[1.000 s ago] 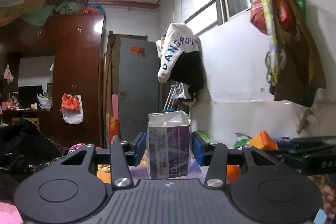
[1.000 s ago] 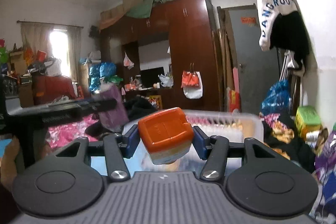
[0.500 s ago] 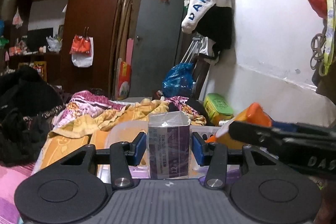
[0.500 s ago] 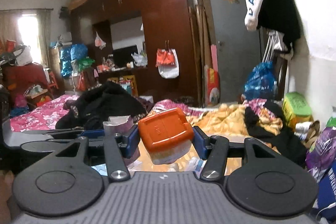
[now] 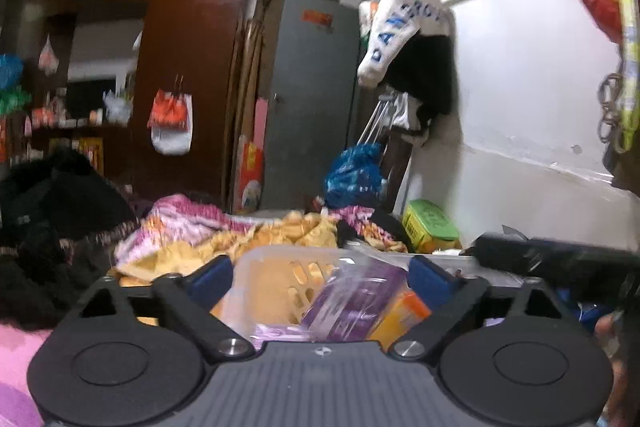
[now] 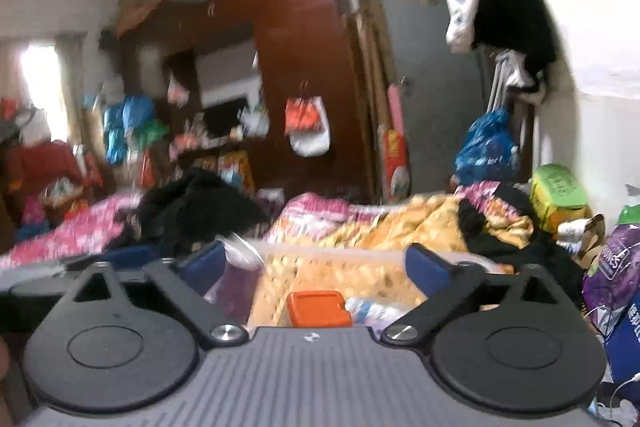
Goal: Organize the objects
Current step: 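Lift the carton and bottle over the basket and open both grippers, then move both grippers to the clear bag holding the white foam tube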
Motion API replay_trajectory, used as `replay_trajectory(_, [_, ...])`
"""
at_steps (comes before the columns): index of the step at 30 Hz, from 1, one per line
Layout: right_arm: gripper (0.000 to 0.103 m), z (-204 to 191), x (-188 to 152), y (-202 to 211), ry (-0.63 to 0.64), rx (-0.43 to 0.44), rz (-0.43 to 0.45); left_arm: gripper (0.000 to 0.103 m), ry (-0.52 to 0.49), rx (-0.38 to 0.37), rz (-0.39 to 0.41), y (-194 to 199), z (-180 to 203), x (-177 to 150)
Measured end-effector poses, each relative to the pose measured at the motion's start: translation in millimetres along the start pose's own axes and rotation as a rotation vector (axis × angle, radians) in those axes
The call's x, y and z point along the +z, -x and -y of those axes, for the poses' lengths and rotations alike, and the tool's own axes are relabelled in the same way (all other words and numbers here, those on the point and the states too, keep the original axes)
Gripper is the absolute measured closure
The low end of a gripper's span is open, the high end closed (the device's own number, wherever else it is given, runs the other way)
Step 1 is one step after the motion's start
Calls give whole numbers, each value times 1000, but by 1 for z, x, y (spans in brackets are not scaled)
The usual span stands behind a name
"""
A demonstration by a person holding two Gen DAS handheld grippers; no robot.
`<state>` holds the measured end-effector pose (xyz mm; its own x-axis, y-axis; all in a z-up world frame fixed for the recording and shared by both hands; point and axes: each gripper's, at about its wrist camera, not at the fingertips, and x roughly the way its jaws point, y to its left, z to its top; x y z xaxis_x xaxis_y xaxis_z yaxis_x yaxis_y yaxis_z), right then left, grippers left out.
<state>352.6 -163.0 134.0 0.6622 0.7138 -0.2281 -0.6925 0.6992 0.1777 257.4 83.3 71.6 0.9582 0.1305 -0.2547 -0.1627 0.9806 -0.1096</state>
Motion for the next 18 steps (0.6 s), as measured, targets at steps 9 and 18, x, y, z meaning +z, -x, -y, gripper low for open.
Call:
replay_trajectory(9, [0,28,-91,111,44,8,13,0,-99,-115,54,97,-7,-60])
replay_trajectory(18, [2,32,-167,108,-11,-16,-151,4,-57,-101,-149,111,-31,-134])
